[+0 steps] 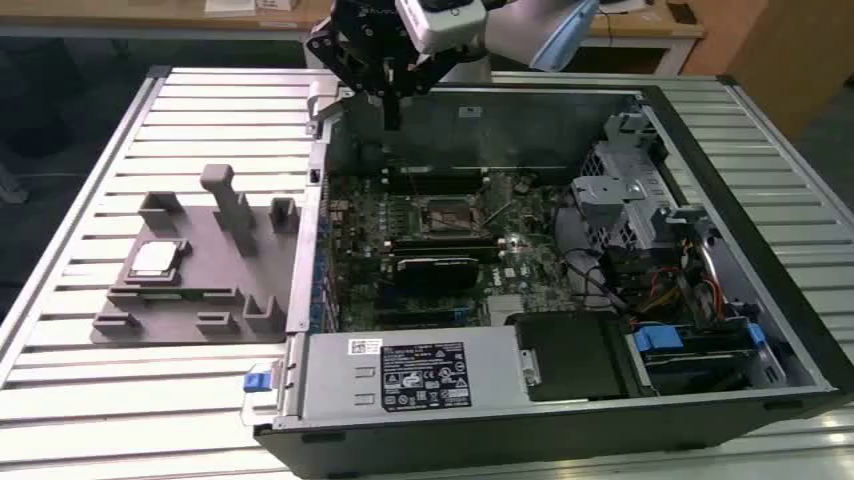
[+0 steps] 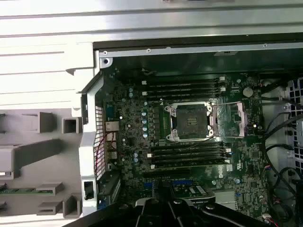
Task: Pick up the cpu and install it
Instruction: 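Reach for the cpu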
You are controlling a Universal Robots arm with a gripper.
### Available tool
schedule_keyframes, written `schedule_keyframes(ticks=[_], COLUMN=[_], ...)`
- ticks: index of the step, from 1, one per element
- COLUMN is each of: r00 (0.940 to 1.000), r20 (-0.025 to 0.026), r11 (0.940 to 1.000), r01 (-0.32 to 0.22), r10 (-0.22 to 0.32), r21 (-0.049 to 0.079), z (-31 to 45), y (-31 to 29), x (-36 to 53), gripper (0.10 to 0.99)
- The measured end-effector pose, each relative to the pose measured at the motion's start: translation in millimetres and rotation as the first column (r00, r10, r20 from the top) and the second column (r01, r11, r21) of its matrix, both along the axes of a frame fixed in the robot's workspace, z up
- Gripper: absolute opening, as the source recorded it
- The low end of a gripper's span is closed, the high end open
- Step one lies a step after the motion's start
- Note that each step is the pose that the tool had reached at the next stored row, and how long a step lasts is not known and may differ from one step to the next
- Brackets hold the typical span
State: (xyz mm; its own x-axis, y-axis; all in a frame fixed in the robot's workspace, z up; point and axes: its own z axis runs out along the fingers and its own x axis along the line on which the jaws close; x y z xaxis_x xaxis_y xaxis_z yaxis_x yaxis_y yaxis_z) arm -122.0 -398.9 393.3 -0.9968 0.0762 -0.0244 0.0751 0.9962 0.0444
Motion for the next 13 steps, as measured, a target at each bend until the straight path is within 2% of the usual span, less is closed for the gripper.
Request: schedule_keyframes(ticks=[13], r00=[1.0], r20=[0.0], r11=[1.0], r01=[0.0], r10=[0.0], r21=[0.0], z=[0.0], y=[0.0], x=[-4.2], gripper=[0.106])
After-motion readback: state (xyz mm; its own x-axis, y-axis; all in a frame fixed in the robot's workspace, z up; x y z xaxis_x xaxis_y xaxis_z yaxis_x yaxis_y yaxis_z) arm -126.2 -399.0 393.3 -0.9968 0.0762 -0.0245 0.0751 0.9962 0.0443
